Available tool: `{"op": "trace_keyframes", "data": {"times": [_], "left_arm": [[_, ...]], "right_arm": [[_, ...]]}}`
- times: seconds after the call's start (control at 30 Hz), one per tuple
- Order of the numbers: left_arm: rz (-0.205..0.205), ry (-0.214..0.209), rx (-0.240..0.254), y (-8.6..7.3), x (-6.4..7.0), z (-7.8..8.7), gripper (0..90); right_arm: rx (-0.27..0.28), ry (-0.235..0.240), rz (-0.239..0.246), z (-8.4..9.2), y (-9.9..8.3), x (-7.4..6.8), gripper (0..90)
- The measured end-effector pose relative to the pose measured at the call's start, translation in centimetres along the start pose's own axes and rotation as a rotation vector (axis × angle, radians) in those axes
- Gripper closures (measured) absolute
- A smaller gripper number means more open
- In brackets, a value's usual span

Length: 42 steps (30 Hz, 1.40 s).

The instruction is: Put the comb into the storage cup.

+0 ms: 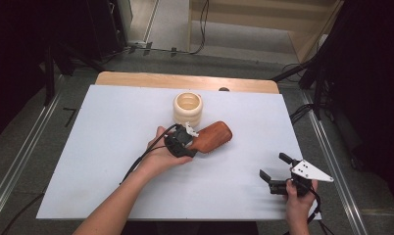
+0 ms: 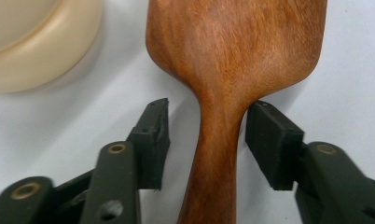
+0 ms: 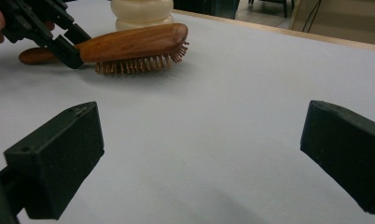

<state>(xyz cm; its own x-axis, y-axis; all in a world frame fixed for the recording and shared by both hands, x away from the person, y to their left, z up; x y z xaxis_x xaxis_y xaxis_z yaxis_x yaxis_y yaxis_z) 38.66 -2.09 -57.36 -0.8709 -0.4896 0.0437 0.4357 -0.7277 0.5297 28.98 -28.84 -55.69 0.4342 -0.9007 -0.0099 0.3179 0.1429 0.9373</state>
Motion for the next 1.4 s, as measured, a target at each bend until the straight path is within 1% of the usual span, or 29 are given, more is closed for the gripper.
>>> {"op": "trace_keyframes", "data": {"times": [0.07,0.1,0.27,0.47,0.53,0.63,0.67,0.77,0.87,0.93,1.03,1.17,1.27,1.37,1.4], "left_arm": [[-0.003,-0.003,-0.001,0.01,0.08,-0.11,55.1],[-0.008,-0.011,-0.004,0.05,0.22,-0.24,56.9],[-0.017,-0.022,-0.008,0.15,0.48,-0.32,63.3],[-0.018,-0.032,-0.007,0.12,0.52,-0.32,66.5],[-0.031,-0.038,-0.009,0.08,0.61,-0.29,68.2],[-0.045,-0.034,-0.007,0.08,0.75,-0.3,70.4],[-0.058,-0.027,-0.004,0.08,0.75,-0.3,70.7],[-0.065,-0.025,-0.004,0.05,0.8,-0.28,71.2],[-0.066,-0.017,0.01,0.03,0.86,-0.29,71.6],[-0.076,-0.01,0.012,-0.04,0.85,-0.23,71.8],[-0.068,-0.012,0.034,-0.1,0.9,-0.23,71.9],[-0.067,-0.003,0.067,-0.17,0.96,-0.24,72.0],[-0.072,0.001,0.073,-0.23,0.96,-0.2,72.0],[-0.069,0.009,0.096,-0.18,0.95,-0.03,72.0],[-0.062,0.007,0.106,-0.12,0.98,0.03,72.0]], "right_arm": [[-0.002,-0.001,-0.002,-0.01,-0.01,-0.01,0.0],[-0.004,0.0,-0.004,0.0,-0.03,-0.04,0.0],[-0.006,0.001,-0.004,0.0,-0.04,-0.06,0.0],[-0.008,0.003,-0.003,-0.01,-0.06,-0.08,0.0],[-0.01,0.004,-0.004,-0.03,-0.07,-0.11,0.0],[-0.013,0.006,-0.004,-0.05,-0.1,-0.11,0.0],[-0.015,0.007,-0.006,-0.04,-0.11,-0.14,0.0],[-0.014,0.009,-0.002,-0.05,-0.11,-0.14,0.0],[-0.015,0.009,-0.004,-0.09,-0.11,-0.16,0.0],[-0.015,0.009,-0.004,-0.1,-0.11,-0.16,0.0],[-0.016,0.009,-0.003,-0.1,-0.12,-0.16,0.0],[-0.015,0.008,-0.002,-0.11,-0.11,-0.14,0.0],[-0.017,0.009,-0.003,-0.11,-0.12,-0.16,0.0],[-0.015,0.009,-0.004,-0.09,-0.11,-0.17,0.0],[-0.015,0.01,-0.005,-0.08,-0.1,-0.19,0.0]]}}
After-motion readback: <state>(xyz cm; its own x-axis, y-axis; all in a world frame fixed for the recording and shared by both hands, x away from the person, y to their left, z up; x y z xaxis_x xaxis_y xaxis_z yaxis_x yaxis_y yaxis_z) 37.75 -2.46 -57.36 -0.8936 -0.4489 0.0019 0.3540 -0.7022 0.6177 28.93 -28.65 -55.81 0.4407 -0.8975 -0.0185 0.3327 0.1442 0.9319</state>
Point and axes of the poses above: each handheld gripper's, and its own axes: z roughly backward along the jaws, y roughly out of its top, x roughly to its right, the point moved 10 cm from there along -z, roughly forward along the jaws, and after that the axes turned 6 degrees about -y, right-handed, at the moved point
